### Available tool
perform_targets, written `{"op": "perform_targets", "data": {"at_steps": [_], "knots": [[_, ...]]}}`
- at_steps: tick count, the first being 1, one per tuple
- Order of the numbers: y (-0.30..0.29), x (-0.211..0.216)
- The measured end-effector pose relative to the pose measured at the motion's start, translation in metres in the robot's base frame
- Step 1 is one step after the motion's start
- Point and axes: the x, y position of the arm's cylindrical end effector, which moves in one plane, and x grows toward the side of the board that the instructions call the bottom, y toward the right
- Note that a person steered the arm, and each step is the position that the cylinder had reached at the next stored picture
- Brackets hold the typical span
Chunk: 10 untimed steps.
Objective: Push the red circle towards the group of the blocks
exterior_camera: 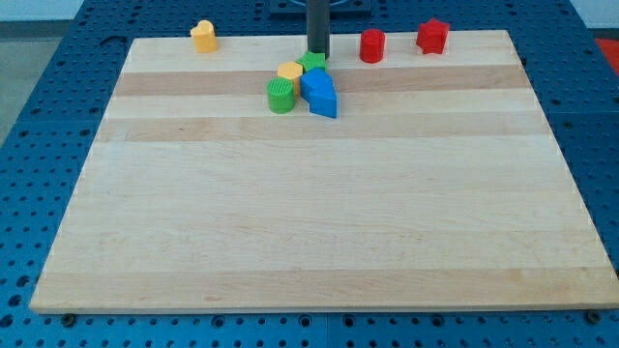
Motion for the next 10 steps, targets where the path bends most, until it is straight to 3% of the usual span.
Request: {"op": "perform_targets", "data": {"at_steps": [1,4,6,9,10], "knots": [[-0.006,-0.03],[0.089,-0.03],[0.077,-0.028],[0.08,0.012],[0.114,0.024]]}}
